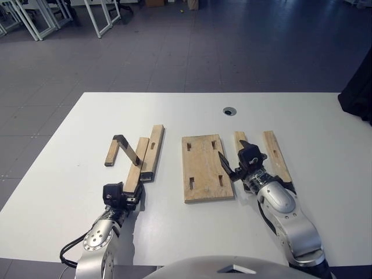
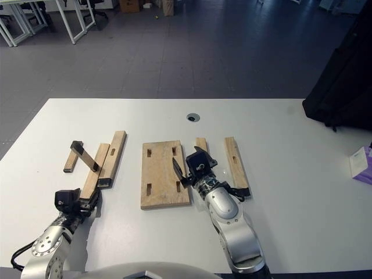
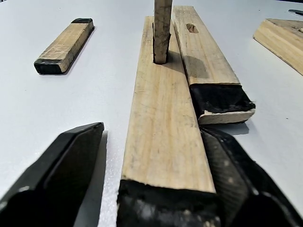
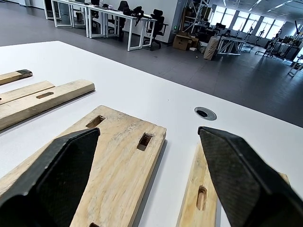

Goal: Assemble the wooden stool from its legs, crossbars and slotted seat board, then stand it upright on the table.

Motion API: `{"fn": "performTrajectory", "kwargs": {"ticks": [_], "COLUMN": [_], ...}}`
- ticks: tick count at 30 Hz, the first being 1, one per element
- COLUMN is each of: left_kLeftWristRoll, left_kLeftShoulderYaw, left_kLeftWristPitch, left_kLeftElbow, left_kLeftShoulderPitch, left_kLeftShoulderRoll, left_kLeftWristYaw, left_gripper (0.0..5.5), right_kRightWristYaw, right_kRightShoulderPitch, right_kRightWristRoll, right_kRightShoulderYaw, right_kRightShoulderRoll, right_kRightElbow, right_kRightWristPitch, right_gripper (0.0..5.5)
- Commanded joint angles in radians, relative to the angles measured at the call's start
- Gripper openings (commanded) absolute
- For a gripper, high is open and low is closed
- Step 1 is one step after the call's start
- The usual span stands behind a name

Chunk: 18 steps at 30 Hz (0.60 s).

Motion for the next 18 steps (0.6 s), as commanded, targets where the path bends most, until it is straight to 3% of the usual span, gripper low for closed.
{"fn": "performTrajectory", "kwargs": {"ticks": [1,5,8,10,13,14,18], "left_kLeftWristRoll": [-0.032,-0.035,-0.063,-0.010,-0.066,-0.146,-0.659], "left_kLeftShoulderYaw": [-0.084,-0.077,-0.042,-0.054,-0.069,-0.053,0.052], "left_kLeftWristPitch": [0.279,0.253,0.215,0.142,0.259,0.330,0.484], "left_kLeftElbow": [0.142,0.183,0.118,-0.049,-0.378,-0.433,-0.402], "left_kLeftShoulderPitch": [0.055,0.051,0.021,-0.034,-0.246,-0.341,-0.671], "left_kLeftShoulderRoll": [-0.045,-0.057,-0.087,-0.054,-0.047,-0.079,-0.166], "left_kLeftWristYaw": [-0.011,-0.009,0.029,0.061,0.136,0.176,0.239], "left_gripper": [2.75,2.07,2.06,2.06,2.06,2.06,2.06], "right_kRightWristYaw": [-0.001,-0.021,-0.032,-0.032,0.016,0.024,0.090], "right_kRightShoulderPitch": [-0.046,-0.157,-0.257,-0.301,-0.352,-0.380,-0.585], "right_kRightWristRoll": [0.022,0.139,0.208,0.237,0.296,0.307,0.654], "right_kRightShoulderYaw": [-0.043,-0.228,-0.355,-0.411,-0.447,-0.450,-0.644], "right_kRightShoulderRoll": [0.020,0.105,0.126,0.113,0.074,0.063,0.145], "right_kRightElbow": [-0.004,-0.010,0.057,0.094,0.125,0.144,0.241], "right_kRightWristPitch": [0.037,0.141,0.183,0.196,0.214,0.221,0.410], "right_gripper": [3.82,3.82,3.82,3.82,4.35,4.64,4.66]}}
